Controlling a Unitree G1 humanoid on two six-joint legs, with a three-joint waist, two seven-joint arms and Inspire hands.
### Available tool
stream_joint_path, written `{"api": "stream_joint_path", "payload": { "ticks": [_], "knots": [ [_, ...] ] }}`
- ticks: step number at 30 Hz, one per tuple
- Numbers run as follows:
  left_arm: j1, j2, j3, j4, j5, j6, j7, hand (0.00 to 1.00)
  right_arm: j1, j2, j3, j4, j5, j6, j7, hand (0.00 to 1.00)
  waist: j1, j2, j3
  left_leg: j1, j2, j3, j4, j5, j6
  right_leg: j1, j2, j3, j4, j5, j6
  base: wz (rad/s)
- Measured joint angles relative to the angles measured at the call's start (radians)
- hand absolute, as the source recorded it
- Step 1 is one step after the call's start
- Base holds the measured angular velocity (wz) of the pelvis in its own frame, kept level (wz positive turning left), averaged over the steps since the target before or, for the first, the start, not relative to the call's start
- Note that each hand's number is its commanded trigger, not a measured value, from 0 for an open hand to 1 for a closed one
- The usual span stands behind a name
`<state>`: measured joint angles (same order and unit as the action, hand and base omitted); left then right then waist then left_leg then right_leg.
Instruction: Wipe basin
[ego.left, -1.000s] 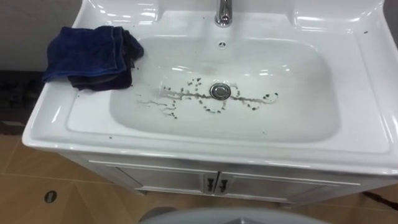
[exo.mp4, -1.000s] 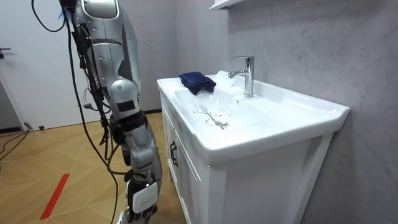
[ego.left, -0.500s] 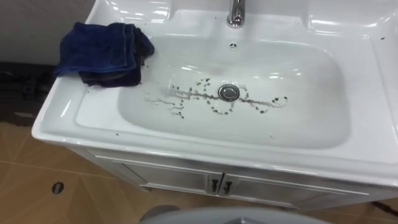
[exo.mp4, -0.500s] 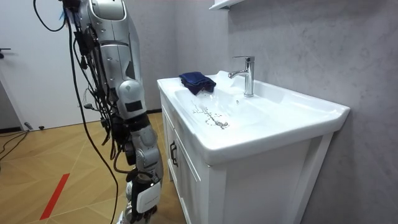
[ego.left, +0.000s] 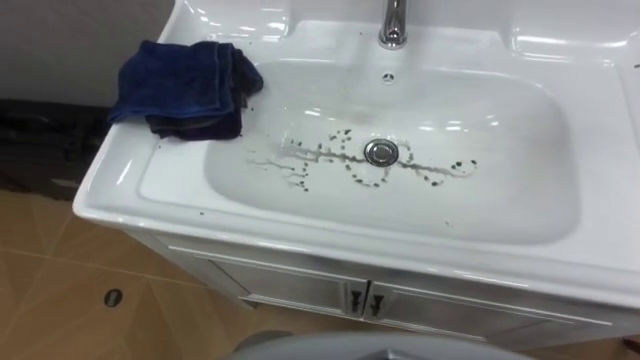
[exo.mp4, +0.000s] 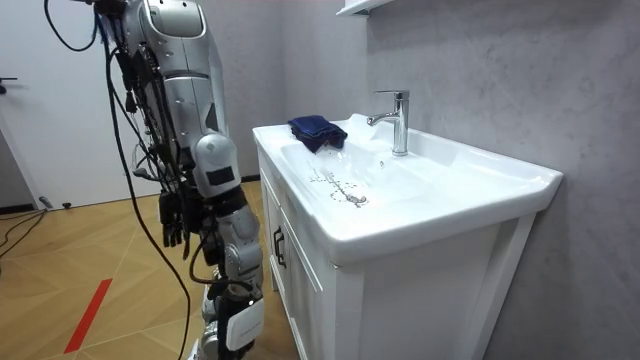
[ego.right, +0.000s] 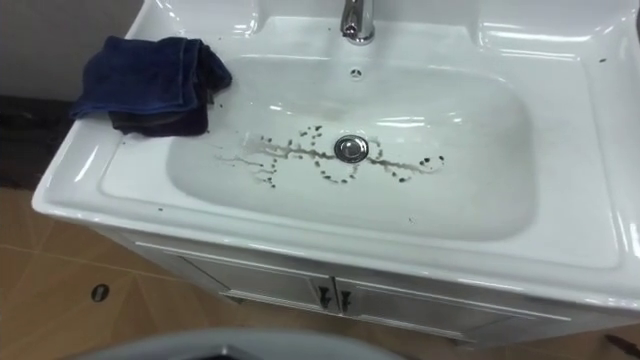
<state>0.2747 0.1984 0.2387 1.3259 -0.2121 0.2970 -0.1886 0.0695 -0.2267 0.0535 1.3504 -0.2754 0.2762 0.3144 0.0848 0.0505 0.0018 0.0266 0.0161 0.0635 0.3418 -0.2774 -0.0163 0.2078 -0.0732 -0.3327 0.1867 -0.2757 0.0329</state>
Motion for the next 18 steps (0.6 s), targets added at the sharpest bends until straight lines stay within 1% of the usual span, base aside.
{"api": "stream_joint_path", "payload": {
  "ticks": [1,2,3,4,5,6,7,8,9,10,12,14,16,17,18],
  "knots": [
    [-0.001,0.007,0.007,-0.004,0.014,0.001,0.009,0.00,0.001,-0.004,0.001,0.000,0.000,0.000,-0.002,0.00,0.003,0.002,0.0003,0.002,0.000,0.000,0.000,0.000,0.000,0.002,-0.001,-0.001,-0.002,-0.001,-0.001,0.06],
    [-0.003,0.023,0.021,-0.009,0.029,0.001,0.034,0.00,0.000,-0.012,0.001,-0.001,0.002,-0.001,-0.008,0.00,0.006,0.003,0.0005,0.000,-0.002,-0.001,0.002,0.000,0.000,0.003,-0.003,-0.004,-0.001,-0.005,-0.001,0.07],
    [-0.007,0.032,0.031,-0.011,0.029,0.000,0.049,0.00,-0.001,-0.017,0.001,-0.001,0.009,-0.003,-0.012,0.00,0.007,0.004,0.0007,0.000,-0.003,-0.005,0.002,0.001,0.001,0.003,-0.004,-0.007,-0.001,-0.006,0.000,0.16],
    [-0.013,0.050,0.047,-0.011,0.029,0.000,0.080,0.00,-0.002,-0.028,0.000,-0.001,0.034,-0.005,-0.020,0.00,0.006,0.003,0.0009,-0.002,-0.009,-0.013,-0.002,0.006,0.003,0.002,-0.008,-0.015,0.000,-0.008,0.002,0.20],
    [-0.029,0.063,0.078,-0.014,0.042,-0.004,0.119,0.00,-0.002,-0.040,-0.007,-0.001,0.043,-0.006,-0.027,0.00,0.006,0.004,0.0007,-0.003,-0.014,-0.017,-0.006,0.010,0.006,0.003,-0.012,-0.024,0.000,-0.008,0.004,0.23],
    [-0.033,0.073,0.114,-0.015,0.068,-0.012,0.166,0.00,-0.002,-0.045,-0.009,-0.004,0.044,-0.006,-0.035,0.00,0.009,0.006,0.0010,-0.006,-0.018,-0.022,-0.007,0.011,0.008,0.002,-0.014,-0.028,0.000,-0.008,0.006,0.15],
    [-0.037,0.079,0.133,-0.017,0.077,-0.018,0.188,0.00,-0.002,-0.048,-0.009,-0.004,0.044,-0.005,-0.036,0.00,0.012,0.007,0.0010,-0.006,-0.020,-0.023,-0.009,0.012,0.009,0.002,-0.015,-0.028,0.000,-0.008,0.007,0.06],
    [-0.041,0.091,0.168,-0.031,0.095,-0.022,0.228,0.00,0.000,-0.051,-0.009,-0.006,0.044,-0.006,-0.038,0.00,0.019,0.007,0.0009,-0.006,-0.022,-0.024,-0.016,0.012,0.009,0.001,-0.016,-0.027,-0.001,-0.008,0.008,0.00],
    [-0.041,0.100,0.188,-0.055,0.095,-0.027,0.272,0.00,0.001,-0.052,-0.009,-0.006,0.044,-0.006,-0.042,0.00,0.021,0.007,0.0009,-0.007,-0.025,-0.028,-0.021,0.012,0.009,0.000,-0.018,-0.028,-0.001,-0.008,0.010,0.03],
    [-0.041,0.105,0.192,-0.066,0.096,-0.031,0.295,0.00,0.002,-0.053,-0.009,-0.005,0.044,-0.006,-0.042,0.00,0.022,0.008,0.0006,-0.008,-0.027,-0.031,-0.022,0.012,0.010,-0.001,-0.019,-0.029,-0.001,-0.009,0.011,0.08],
    [-0.044,0.119,0.197,-0.108,0.096,-0.045,0.377,0.00,0.006,-0.060,-0.008,-0.006,0.075,-0.006,-0.044,0.00,0.031,0.012,-0.0006,-0.013,-0.032,-0.040,-0.035,0.014,0.012,-0.007,-0.022,-0.035,0.001,-0.009,0.014,0.06],
    [-0.043,0.128,0.206,-0.129,0.097,-0.051,0.427,0.00,0.009,-0.064,-0.008,-0.013,0.095,-0.006,-0.045,0.00,0.035,0.017,-0.0006,-0.019,-0.034,-0.040,-0.036,0.018,0.012,-0.018,-0.024,-0.036,0.002,-0.008,0.015,0.00],
    [-0.040,0.132,0.241,-0.157,0.098,-0.051,0.466,0.00,0.015,-0.072,-0.009,-0.024,0.105,-0.007,-0.055,0.00,0.040,0.026,-0.0016,-0.020,-0.034,-0.041,-0.036,0.019,0.012,-0.021,-0.025,-0.036,0.004,-0.006,0.015,0.00],
    [-0.037,0.132,0.263,-0.200,0.098,-0.052,0.490,0.00,0.021,-0.079,-0.017,-0.033,0.105,-0.016,-0.065,0.00,0.042,0.032,-0.0013,-0.018,-0.036,-0.040,-0.036,0.019,0.012,-0.020,-0.026,-0.037,0.004,-0.006,0.015,0.00],
    [-0.038,0.133,0.283,-0.240,0.109,-0.061,0.522,0.00,0.026,-0.083,-0.021,-0.035,0.109,-0.027,-0.082,0.00,0.051,0.036,-0.0012,-0.014,-0.037,-0.039,-0.039,0.019,0.013,-0.018,-0.027,-0.038,0.006,-0.006,0.015,0.00]
  ]
}}
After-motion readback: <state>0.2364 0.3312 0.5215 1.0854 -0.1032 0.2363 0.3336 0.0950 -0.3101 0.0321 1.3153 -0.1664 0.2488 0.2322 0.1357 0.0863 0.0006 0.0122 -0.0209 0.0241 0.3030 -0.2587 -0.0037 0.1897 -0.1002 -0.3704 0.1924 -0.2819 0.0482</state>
